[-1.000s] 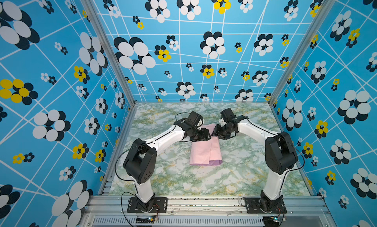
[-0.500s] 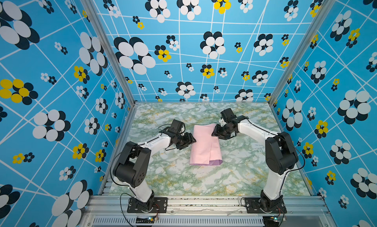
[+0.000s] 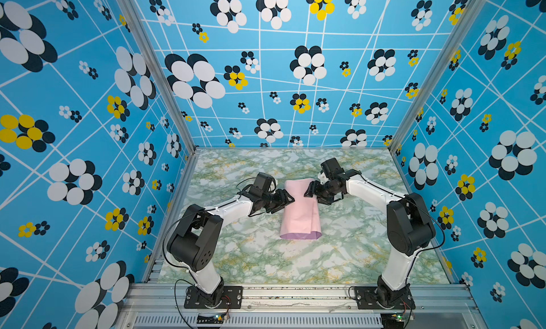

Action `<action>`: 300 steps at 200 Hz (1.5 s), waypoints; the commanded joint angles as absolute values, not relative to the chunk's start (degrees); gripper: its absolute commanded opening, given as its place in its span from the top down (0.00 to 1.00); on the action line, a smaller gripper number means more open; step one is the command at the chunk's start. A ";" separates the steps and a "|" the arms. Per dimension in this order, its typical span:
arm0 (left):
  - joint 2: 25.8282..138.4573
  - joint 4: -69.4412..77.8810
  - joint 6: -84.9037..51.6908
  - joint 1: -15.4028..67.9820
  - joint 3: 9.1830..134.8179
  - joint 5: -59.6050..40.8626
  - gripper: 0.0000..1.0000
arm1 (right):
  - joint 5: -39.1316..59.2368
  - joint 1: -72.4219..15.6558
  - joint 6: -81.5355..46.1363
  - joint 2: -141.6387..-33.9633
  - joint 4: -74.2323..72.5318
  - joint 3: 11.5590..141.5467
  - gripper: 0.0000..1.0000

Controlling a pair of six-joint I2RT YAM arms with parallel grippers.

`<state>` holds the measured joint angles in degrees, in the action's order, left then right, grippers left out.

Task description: Wrap the gift box in paper

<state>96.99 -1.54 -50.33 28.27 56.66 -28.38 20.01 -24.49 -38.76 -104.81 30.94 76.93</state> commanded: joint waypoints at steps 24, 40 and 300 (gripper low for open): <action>98.67 -6.86 -49.12 29.79 61.35 -24.38 0.36 | 24.83 -23.97 -39.96 -100.87 29.28 74.15 0.28; 98.96 -6.89 -50.14 30.22 62.24 -23.43 0.36 | 23.70 -24.25 -39.03 -101.48 30.58 73.78 0.28; 98.54 -8.09 -53.60 32.80 64.14 -19.27 0.36 | 19.53 -29.23 -37.10 -104.17 38.60 78.89 0.39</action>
<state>98.91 -8.80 -51.94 31.83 62.30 -19.64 18.24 -28.38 -34.87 -105.16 39.62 77.82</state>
